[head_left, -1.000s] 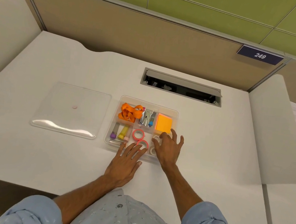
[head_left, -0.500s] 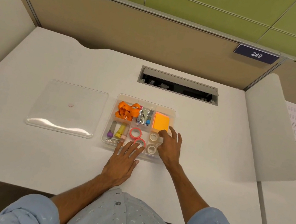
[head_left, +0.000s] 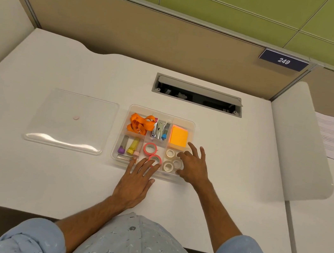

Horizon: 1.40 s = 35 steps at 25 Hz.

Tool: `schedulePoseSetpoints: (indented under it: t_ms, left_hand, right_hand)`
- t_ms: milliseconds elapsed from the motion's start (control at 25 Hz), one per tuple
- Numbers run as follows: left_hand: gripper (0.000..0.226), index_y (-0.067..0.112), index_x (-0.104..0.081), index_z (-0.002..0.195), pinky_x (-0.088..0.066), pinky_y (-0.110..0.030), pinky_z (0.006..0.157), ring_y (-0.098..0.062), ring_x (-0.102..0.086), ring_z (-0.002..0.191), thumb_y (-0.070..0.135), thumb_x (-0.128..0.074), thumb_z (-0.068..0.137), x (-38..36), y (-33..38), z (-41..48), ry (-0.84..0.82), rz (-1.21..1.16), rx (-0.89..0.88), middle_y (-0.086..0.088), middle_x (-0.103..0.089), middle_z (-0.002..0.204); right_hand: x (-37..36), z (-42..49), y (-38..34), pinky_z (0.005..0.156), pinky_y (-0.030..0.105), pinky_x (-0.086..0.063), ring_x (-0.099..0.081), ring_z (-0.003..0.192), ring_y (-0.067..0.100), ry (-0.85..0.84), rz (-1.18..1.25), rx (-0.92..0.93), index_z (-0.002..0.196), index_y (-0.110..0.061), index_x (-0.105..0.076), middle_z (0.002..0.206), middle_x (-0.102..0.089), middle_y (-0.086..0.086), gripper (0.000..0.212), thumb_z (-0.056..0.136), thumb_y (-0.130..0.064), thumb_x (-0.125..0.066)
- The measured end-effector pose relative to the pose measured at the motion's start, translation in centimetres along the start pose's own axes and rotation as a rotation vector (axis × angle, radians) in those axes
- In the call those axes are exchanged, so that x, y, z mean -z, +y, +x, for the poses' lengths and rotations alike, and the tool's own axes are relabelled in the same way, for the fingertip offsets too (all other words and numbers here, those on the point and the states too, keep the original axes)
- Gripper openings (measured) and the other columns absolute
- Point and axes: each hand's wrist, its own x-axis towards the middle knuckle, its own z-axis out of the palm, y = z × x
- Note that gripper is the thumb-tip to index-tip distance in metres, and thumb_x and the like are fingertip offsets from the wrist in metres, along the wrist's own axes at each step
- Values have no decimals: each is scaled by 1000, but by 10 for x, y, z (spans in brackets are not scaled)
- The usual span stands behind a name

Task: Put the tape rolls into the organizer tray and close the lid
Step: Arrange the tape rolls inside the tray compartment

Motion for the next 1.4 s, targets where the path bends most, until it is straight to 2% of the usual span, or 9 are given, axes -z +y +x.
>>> schedulePoseSetpoints:
  t_ms: [320, 560, 720, 920, 1120, 1400]
  left_hand:
    - [66, 22, -51, 161, -36, -68, 122, -34, -49, 152, 55, -17, 115, -1, -2, 1, -26, 13, 4, -8, -53, 164]
    - [67, 20, -54, 159, -39, -69, 120, -35, -52, 150, 54, -16, 115, 1, 1, 0, -19, 0, 18, -10, -56, 161]
    - [67, 22, -53, 160, -37, -68, 122, -35, -52, 150, 55, -17, 115, -1, -1, 0, -25, 4, 25, -9, -55, 162]
    - [66, 23, -52, 160, -38, -69, 121, -35, -51, 151, 55, -17, 114, -4, -1, 1, -12, 11, 18, -9, -54, 163]
    - [66, 23, -51, 160, -35, -70, 122, -36, -49, 152, 57, -18, 114, -10, -2, 3, 1, 7, 15, -9, -52, 165]
    - [66, 23, -52, 160, -36, -70, 121, -35, -50, 152, 55, -16, 115, -12, -3, 3, 43, -7, 4, -8, -53, 164]
  right_hand:
    - [-3, -2, 4, 128, 57, -4, -27, 158, 22, 44, -97, 9, 127, -26, -69, 148, -63, -2, 45, 89, -51, -74]
    - [-3, 3, 2, 127, 61, 1, -27, 158, 23, -4, -13, 34, 131, -29, -66, 150, -61, -3, 56, 87, -64, -72]
    - [1, 5, -1, 128, 60, -3, -27, 158, 24, -10, -27, 36, 132, -27, -64, 152, -58, -1, 54, 90, -60, -71]
    - [2, 0, 8, 127, 59, -11, -37, 154, 26, 133, -55, 30, 128, -23, -66, 146, -64, 2, 57, 84, -58, -76]
    - [7, -4, 6, 125, 58, -17, -42, 148, 26, 242, 124, -22, 120, -25, -66, 137, -67, -1, 47, 85, -54, -75]
    - [0, -2, 5, 123, 57, -23, -43, 148, 27, 311, 206, -146, 131, -22, -62, 139, -66, 3, 48, 88, -40, -76]
